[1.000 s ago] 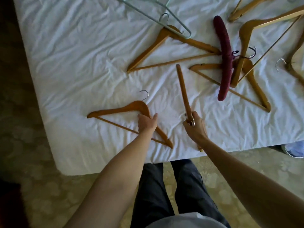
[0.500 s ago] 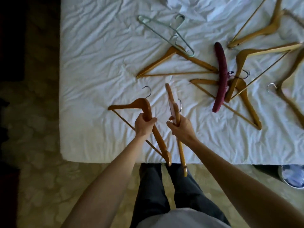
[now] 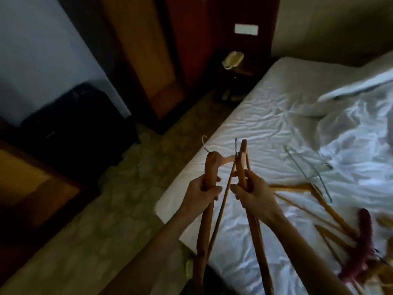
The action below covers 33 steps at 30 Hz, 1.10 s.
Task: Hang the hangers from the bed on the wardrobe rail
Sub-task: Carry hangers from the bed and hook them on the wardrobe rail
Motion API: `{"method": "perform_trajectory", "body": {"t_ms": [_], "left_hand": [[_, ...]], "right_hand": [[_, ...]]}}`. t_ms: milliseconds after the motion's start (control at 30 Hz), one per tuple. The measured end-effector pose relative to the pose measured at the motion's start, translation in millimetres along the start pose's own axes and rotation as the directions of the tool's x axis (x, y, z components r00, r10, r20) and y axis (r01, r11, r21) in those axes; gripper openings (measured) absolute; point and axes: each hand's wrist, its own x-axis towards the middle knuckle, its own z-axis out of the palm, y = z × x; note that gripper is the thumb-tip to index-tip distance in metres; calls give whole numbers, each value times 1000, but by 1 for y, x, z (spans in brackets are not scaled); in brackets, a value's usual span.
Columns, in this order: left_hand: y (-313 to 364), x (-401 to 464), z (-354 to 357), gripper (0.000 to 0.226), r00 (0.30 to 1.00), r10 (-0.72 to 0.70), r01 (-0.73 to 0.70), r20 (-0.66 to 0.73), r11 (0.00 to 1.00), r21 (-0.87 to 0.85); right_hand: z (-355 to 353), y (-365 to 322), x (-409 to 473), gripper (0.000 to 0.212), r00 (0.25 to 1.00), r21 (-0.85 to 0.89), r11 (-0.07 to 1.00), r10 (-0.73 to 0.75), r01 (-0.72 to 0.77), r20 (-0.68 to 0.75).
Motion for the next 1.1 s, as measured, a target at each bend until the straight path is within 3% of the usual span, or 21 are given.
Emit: {"method": "perform_trajectory", "body": {"t_ms": [100, 233, 400, 533, 800, 900, 1100], "left_hand": [[15, -12, -70, 9, 979, -9, -6, -205, 997, -74], [23, -36, -177, 13, 898, 58, -103, -436, 992, -79], [18, -68, -328, 15, 760, 145, -223, -633, 974, -44], [14, -105, -454, 16, 664, 189, -259, -724, 966, 14], [2, -180, -676, 11, 479, 134, -273, -867, 962, -2], [-10, -196, -743, 14, 415, 128, -273, -901, 962, 11], [-41, -195, -872, 21, 352, 82, -283, -932, 959, -22]], "right_hand": [[42, -66, 28, 15, 985, 15, 988, -152, 151, 86], [121, -149, 60, 4, 923, 74, 961, -277, 267, 268], [248, -268, 80, 27, 808, 226, 921, -387, 317, 445], [363, -355, 85, 32, 711, 282, 888, -460, 363, 532], [563, -512, 79, 21, 597, 343, 859, -511, 379, 619], [624, -552, 84, 17, 565, 337, 851, -521, 403, 639], [741, -597, 116, 26, 487, 334, 830, -538, 447, 688]]}}
